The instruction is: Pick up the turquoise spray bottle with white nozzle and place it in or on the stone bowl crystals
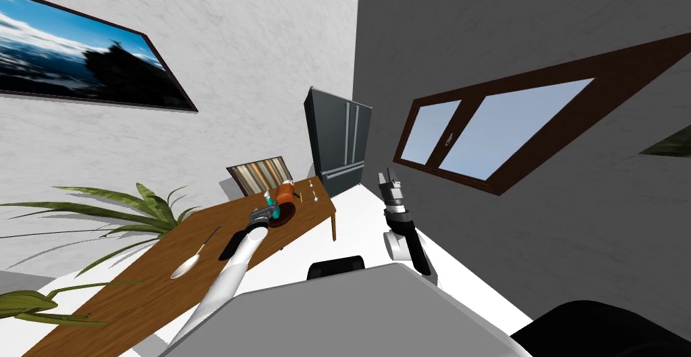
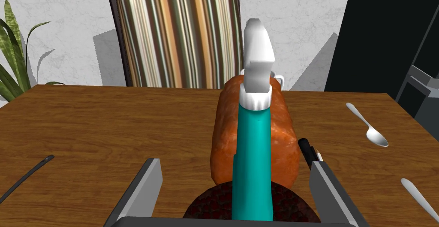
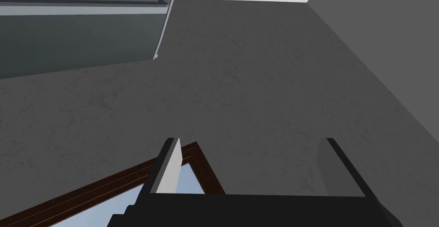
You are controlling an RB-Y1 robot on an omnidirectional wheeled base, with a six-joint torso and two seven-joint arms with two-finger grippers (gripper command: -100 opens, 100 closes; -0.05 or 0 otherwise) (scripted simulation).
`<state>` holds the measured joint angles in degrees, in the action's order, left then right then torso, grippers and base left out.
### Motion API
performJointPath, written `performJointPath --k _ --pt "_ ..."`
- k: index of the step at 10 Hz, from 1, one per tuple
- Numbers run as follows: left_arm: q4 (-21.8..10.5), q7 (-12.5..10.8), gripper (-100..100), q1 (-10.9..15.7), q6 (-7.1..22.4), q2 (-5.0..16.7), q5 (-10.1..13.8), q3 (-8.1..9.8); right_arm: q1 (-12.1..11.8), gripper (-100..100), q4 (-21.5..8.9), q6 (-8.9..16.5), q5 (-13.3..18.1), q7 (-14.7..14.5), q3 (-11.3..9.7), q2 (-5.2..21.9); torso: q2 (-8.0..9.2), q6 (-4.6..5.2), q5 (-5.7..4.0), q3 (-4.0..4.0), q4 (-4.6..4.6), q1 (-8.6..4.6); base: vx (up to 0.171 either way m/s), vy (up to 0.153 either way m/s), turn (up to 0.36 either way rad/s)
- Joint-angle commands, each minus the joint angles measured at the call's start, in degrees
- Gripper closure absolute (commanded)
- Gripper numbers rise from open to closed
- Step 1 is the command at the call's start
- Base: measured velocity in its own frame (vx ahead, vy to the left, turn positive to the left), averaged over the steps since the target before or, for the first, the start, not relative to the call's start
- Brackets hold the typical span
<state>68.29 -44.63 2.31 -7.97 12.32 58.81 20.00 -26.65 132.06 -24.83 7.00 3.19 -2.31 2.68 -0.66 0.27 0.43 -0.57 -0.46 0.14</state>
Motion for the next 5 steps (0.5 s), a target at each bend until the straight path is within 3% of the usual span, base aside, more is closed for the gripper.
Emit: performJointPath --k 1,5 --pt "0.44 0.1 -100 0.32 1.68 0.57 0.17 0.85 0.0 0 0.0 0.0 0.0 0.0 0.0 0.0 0.0 0.0 0.0 0.0 0.0 0.0 -0.005 -0.088 0.061" --pt "1.59 -0.09 -100 1.94 7.37 4.01 1.08 3.97 0.0 0 0.0 0.0 0.0 0.0 0.0 0.0 -0.04 0.02 -0.04 -0.02 -0.01 -0.15 0.007 -0.096 0.066"
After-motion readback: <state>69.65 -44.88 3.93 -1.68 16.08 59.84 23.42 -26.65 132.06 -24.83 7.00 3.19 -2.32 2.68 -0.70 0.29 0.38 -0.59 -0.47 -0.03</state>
